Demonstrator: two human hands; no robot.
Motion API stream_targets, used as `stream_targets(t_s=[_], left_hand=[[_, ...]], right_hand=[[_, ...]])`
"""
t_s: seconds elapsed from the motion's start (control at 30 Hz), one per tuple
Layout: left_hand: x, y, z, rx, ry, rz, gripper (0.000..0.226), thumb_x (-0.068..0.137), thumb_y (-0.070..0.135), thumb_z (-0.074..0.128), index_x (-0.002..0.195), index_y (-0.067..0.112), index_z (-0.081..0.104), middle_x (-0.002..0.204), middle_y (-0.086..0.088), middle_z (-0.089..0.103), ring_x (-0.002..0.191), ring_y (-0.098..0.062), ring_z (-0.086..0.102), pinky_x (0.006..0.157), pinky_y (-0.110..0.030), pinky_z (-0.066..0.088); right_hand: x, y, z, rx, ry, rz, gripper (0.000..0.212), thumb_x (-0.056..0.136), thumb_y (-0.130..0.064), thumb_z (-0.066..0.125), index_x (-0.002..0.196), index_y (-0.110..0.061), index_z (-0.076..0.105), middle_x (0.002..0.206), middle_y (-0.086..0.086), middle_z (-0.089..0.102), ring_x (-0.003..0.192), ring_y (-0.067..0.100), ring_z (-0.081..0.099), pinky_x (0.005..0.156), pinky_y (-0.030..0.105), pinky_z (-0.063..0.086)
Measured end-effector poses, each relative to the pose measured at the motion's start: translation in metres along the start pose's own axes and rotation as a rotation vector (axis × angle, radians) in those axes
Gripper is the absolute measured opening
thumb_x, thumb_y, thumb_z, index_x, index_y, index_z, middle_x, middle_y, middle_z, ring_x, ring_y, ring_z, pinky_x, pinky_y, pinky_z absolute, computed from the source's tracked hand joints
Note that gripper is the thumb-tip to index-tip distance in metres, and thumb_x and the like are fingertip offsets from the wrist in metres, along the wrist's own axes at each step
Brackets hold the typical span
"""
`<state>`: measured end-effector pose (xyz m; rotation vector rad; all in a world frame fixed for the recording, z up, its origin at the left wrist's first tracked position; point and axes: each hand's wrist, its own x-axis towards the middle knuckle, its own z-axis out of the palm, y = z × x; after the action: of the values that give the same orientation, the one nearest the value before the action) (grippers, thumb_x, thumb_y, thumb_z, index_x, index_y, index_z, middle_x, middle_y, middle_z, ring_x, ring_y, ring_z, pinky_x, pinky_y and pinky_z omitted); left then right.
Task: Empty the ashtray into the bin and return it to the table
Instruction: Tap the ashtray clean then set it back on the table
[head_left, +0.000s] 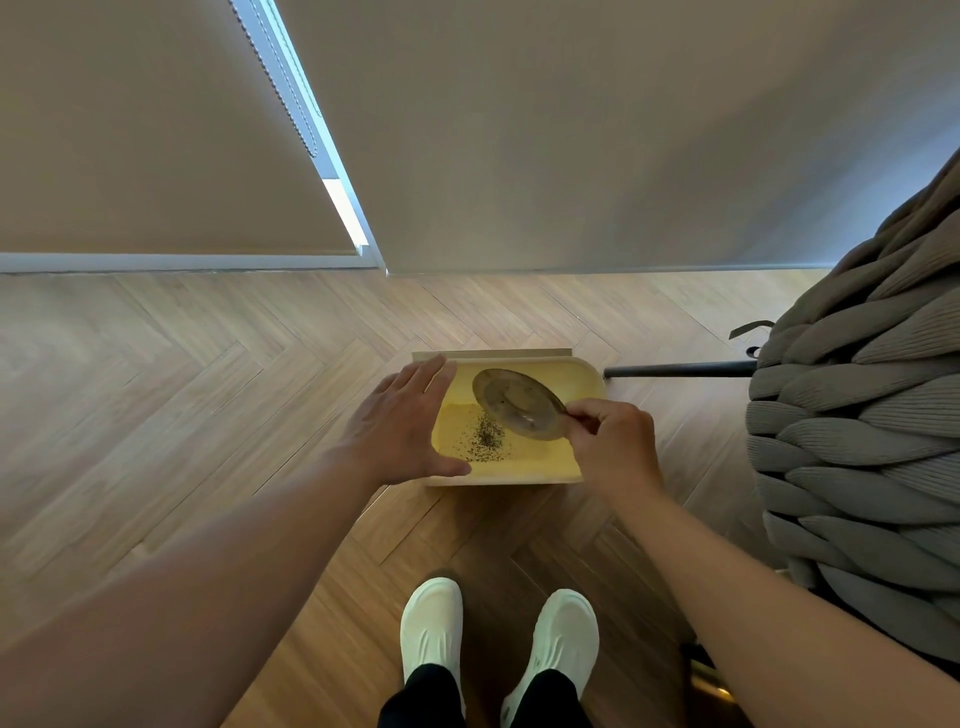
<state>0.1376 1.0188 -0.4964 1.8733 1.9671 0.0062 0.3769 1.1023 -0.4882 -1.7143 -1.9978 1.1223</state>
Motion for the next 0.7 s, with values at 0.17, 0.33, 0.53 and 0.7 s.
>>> stream_targets(t_s=[0.17, 0.33, 0.53, 0.7], left_hand=[[0.0, 0.005, 0.001, -0.016, 0.023, 0.039, 0.117, 0.06, 0.07, 0.075, 0.149, 0.014, 0.025, 0.15, -0.003, 0.037, 0.137, -0.022, 0.034, 0.11, -0.039, 0.033], [0.001, 0.01, 0.004, -0.029, 0.0, 0.033, 0.115, 0.063, 0.068, 0.075, 0.151, 0.017, 0.021, 0.148, -0.001, 0.039, 0.135, -0.022, 0.034, 0.11, -0.039, 0.033], [0.001, 0.018, 0.008, -0.097, 0.01, -0.005, 0.114, 0.062, 0.065, 0.079, 0.15, 0.019, 0.023, 0.142, 0.0, 0.049, 0.128, -0.022, 0.045, 0.109, -0.04, 0.037], [0.003, 0.019, 0.012, -0.155, 0.02, -0.035, 0.112, 0.057, 0.065, 0.082, 0.146, 0.022, 0.028, 0.136, 0.002, 0.055, 0.121, -0.021, 0.051, 0.104, -0.04, 0.042]], right_hand=[[0.006, 0.001, 0.0, 0.176, -0.099, 0.253, 0.016, 0.085, -0.012, 0.075, 0.085, -0.027, 0.072, 0.079, -0.005, 0.073, 0.065, 0.011, 0.073, 0.065, 0.024, 0.061], [0.007, -0.001, -0.001, 0.334, -0.196, 0.398, 0.01, 0.087, -0.006, 0.072, 0.094, -0.013, 0.072, 0.079, 0.004, 0.076, 0.063, 0.017, 0.075, 0.061, 0.025, 0.061], [0.007, -0.001, -0.003, 0.466, -0.278, 0.462, 0.012, 0.086, -0.002, 0.071, 0.097, -0.007, 0.07, 0.083, 0.009, 0.076, 0.066, 0.023, 0.076, 0.055, 0.024, 0.059], [0.007, 0.002, -0.004, 0.519, -0.3, 0.478, 0.016, 0.086, -0.001, 0.072, 0.102, -0.002, 0.068, 0.081, 0.013, 0.075, 0.066, 0.026, 0.076, 0.056, 0.026, 0.06]])
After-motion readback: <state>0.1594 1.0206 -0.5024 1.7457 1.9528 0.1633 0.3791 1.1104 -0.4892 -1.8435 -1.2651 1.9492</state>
